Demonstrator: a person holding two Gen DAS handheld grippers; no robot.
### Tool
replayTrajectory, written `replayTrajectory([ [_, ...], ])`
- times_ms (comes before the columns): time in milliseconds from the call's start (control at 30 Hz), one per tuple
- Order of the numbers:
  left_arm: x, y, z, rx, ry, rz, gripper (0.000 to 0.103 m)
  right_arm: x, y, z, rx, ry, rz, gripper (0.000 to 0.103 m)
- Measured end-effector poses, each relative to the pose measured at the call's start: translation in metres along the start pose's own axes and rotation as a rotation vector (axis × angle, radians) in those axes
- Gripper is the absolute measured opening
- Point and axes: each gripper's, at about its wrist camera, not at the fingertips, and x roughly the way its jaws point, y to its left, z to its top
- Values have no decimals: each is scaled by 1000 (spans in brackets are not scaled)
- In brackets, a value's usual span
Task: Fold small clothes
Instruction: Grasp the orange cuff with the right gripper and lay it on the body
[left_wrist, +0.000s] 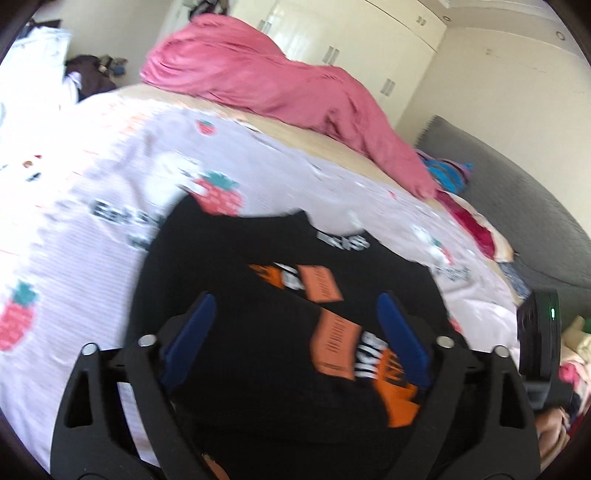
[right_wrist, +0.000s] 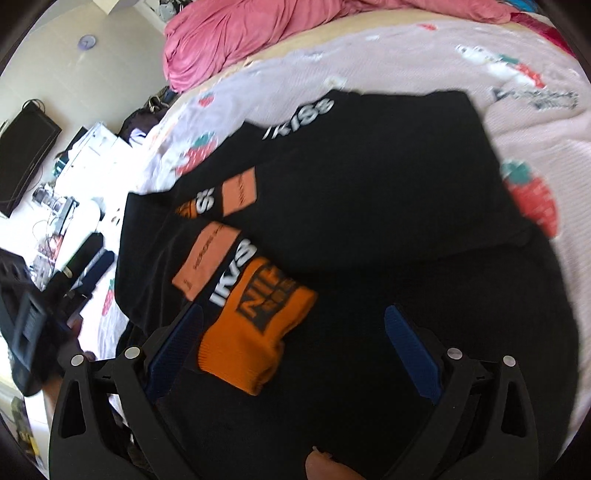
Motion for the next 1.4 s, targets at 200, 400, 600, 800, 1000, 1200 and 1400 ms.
replayTrajectory([
  [200,-15,36,12,-91,-48,55,93,17,21,-11,-73,-56,-1,42],
  [400,-23,59,15,-149,-66,73,93,1,34,-1,-138,-124,68,13],
  [600,-29,68,19,-158,-84,95,93,-29,57,29,-246,-219,83,13],
  [800,-27,68,27,-150,-94,109,93,-65,55,67,-318,-353,25,12],
  [1000,-19,56,38,-95,-104,116,93,-79,24,89,-304,-397,-62,12],
  [1200,4,41,44,-77,-76,117,93,-73,-8,84,-241,-392,-76,12],
  [1400,32,17,35,-9,-6,95,92,-65,-17,78,-226,-377,-97,12],
])
